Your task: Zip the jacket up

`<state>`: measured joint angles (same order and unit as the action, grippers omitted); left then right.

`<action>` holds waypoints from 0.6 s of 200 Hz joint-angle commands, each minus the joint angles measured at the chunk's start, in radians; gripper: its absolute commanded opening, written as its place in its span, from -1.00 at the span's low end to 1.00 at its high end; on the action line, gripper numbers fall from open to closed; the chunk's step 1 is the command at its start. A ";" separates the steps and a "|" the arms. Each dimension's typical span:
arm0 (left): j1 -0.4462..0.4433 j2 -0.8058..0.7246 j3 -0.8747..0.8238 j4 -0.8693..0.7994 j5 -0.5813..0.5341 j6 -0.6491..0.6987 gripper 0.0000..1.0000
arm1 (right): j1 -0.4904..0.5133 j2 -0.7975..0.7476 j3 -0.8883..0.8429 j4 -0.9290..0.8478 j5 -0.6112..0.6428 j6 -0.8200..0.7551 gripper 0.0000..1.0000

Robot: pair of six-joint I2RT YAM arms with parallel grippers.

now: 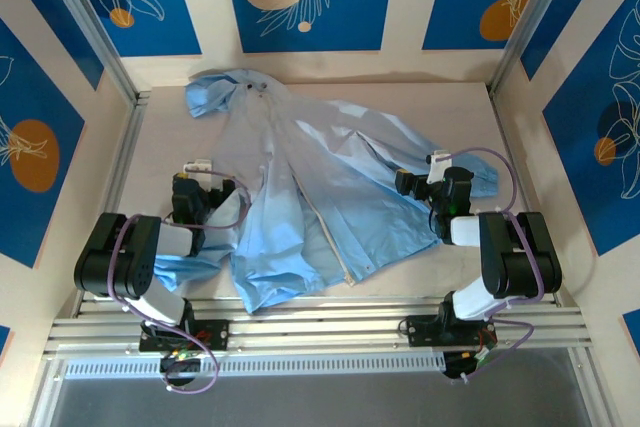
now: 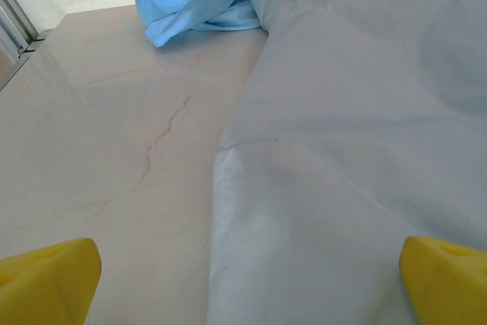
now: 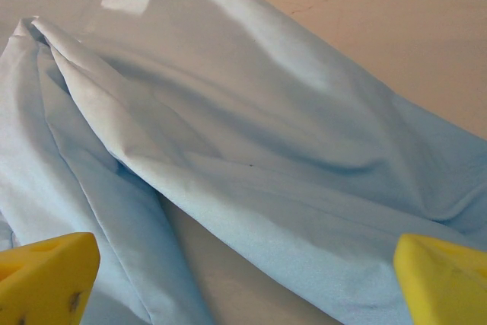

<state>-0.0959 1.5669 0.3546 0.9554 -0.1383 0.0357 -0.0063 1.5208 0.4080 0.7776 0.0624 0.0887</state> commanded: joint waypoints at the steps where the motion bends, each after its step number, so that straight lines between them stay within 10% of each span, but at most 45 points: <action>1: 0.007 -0.001 0.014 -0.001 0.021 0.016 1.00 | -0.001 0.001 0.015 0.016 -0.019 0.009 0.98; 120: 0.007 -0.134 -0.010 -0.080 0.013 0.011 1.00 | -0.003 -0.068 0.072 -0.136 -0.024 0.014 0.98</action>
<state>-0.0956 1.5383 0.3531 0.9352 -0.1341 0.0357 -0.0071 1.5154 0.4129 0.7559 0.0517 0.0925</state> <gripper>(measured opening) 0.998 0.991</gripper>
